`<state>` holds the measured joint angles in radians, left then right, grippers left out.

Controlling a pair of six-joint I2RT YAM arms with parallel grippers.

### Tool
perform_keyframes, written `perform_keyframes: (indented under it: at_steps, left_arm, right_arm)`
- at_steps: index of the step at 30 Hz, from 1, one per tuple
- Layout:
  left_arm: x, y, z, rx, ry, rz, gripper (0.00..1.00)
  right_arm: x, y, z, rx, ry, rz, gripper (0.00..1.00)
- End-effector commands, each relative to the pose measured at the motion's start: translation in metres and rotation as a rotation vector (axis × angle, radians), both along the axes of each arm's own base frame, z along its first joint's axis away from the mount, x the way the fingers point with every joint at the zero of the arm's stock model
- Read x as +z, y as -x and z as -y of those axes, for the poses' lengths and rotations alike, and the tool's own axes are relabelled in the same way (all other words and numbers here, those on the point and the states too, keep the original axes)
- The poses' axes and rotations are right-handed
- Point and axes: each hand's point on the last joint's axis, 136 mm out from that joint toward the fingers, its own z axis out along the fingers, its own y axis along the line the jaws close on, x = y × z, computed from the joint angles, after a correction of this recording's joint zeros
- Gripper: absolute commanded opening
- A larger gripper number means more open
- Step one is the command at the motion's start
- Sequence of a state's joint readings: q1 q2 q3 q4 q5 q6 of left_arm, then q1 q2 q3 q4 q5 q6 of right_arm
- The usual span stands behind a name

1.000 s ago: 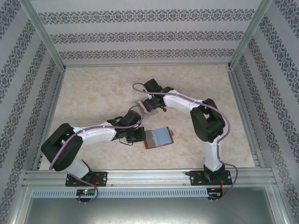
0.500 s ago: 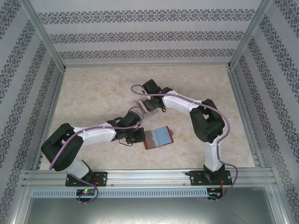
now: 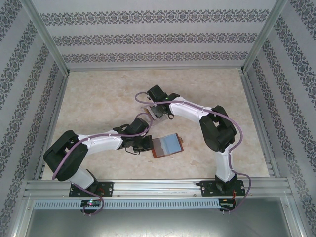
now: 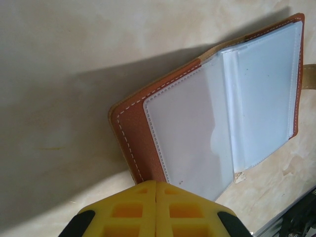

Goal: Put the credit cards into the card holder

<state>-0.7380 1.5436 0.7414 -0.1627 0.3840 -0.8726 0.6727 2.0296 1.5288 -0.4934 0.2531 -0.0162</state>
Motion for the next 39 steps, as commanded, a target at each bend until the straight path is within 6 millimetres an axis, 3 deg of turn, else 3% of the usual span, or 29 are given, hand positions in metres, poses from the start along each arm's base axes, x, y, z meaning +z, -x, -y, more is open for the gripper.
perform_keyframes:
  at_steps: [1, 18, 29, 35, 39]
  left_arm:
    - [0.002, 0.001, 0.003, 0.0, 0.014, 0.014, 0.07]
    - [0.001, 0.001, 0.002, 0.005, 0.016, 0.013, 0.07]
    - [-0.001, 0.002, 0.001, 0.005, 0.014, 0.012, 0.07]
    - [-0.001, 0.002, 0.001, 0.005, 0.014, 0.012, 0.07]
    - [-0.001, 0.003, 0.0, 0.006, 0.013, 0.013, 0.07]
  right_arm:
    - [0.02, -0.002, -0.003, 0.012, -0.004, 0.042, 0.43]
    - [0.029, -0.005, -0.002, 0.017, -0.002, 0.09, 0.38]
    - [0.025, 0.001, -0.008, 0.045, -0.033, 0.058, 0.14]
    - [0.036, 0.005, -0.014, 0.053, -0.105, 0.05, 0.0]
    - [0.047, 0.01, -0.017, 0.041, -0.221, 0.007, 0.0]
